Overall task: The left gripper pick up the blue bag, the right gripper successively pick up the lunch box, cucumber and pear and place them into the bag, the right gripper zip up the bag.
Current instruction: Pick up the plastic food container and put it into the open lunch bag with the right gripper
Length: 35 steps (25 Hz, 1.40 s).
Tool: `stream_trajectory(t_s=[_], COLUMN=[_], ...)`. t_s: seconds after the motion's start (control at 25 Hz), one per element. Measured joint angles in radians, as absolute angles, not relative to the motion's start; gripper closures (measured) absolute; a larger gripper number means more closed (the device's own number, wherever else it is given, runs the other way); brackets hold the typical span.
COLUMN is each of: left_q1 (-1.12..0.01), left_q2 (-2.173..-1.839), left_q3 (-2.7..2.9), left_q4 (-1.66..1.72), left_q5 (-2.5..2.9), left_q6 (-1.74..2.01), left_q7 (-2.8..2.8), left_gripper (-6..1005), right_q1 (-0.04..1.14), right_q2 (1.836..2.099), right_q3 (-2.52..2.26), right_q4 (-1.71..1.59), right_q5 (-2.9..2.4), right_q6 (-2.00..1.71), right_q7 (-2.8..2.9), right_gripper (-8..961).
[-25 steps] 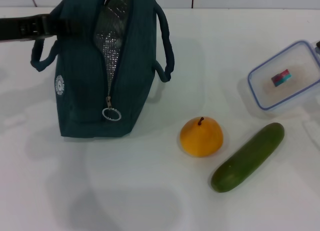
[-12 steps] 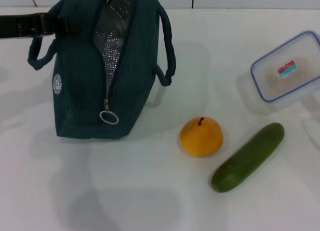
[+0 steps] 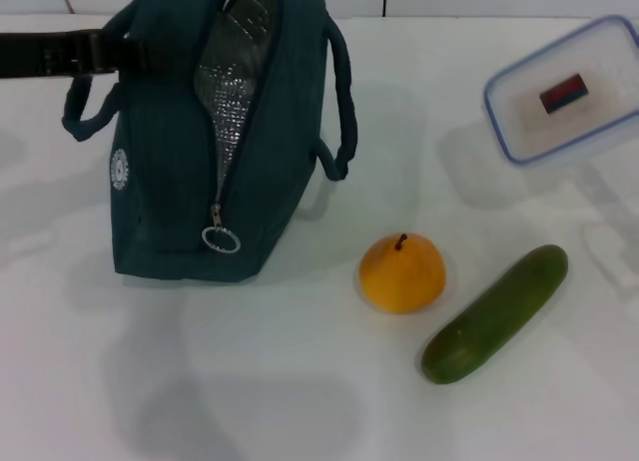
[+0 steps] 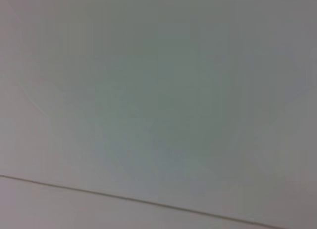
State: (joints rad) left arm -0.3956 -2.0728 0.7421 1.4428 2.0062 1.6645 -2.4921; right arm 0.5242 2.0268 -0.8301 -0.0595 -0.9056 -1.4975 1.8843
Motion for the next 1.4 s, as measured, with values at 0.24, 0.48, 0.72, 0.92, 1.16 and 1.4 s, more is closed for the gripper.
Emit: stream_trajectory(t_s=[0.24, 0.48, 0.72, 0.92, 1.16, 1.4], left_q1=[-0.409, -0.423, -0.432, -0.441, -0.452, -0.458], left_q2=[-2.069, -2.066, -2.065, -2.065, -2.065, -2.073], left_q3=[0.766, 0.8, 0.836, 0.867, 0.876, 0.878], left_q4=[1.443, 1.444, 1.442, 1.444, 1.444, 1.438], left_q5=[2.018, 2.032, 2.033, 2.032, 2.022, 2.005], left_q6=[1.664, 1.664, 1.664, 1.669, 1.689, 1.713], left_q7=[-2.493, -2.513, -2.549, -2.582, -2.608, -2.61], left_gripper=[948, 948, 948, 948, 948, 948], right_q1=[0.578, 0.649, 0.687, 0.706, 0.741, 0.777], right_q2=[2.028, 2.028, 2.028, 2.028, 2.028, 2.028], right_q3=[-0.83, -0.83, -0.83, -0.83, -0.83, -0.834], right_q4=[-0.039, -0.028, -0.027, -0.026, -0.011, 0.003], right_q5=[-0.872, -0.857, -0.849, -0.848, -0.842, -0.842], right_q6=[-1.544, -1.588, -1.634, -1.663, -1.716, -1.733], right_q7=[1.901, 1.91, 1.917, 1.926, 1.935, 1.937], right_gripper=[849, 847, 844, 842, 839, 836])
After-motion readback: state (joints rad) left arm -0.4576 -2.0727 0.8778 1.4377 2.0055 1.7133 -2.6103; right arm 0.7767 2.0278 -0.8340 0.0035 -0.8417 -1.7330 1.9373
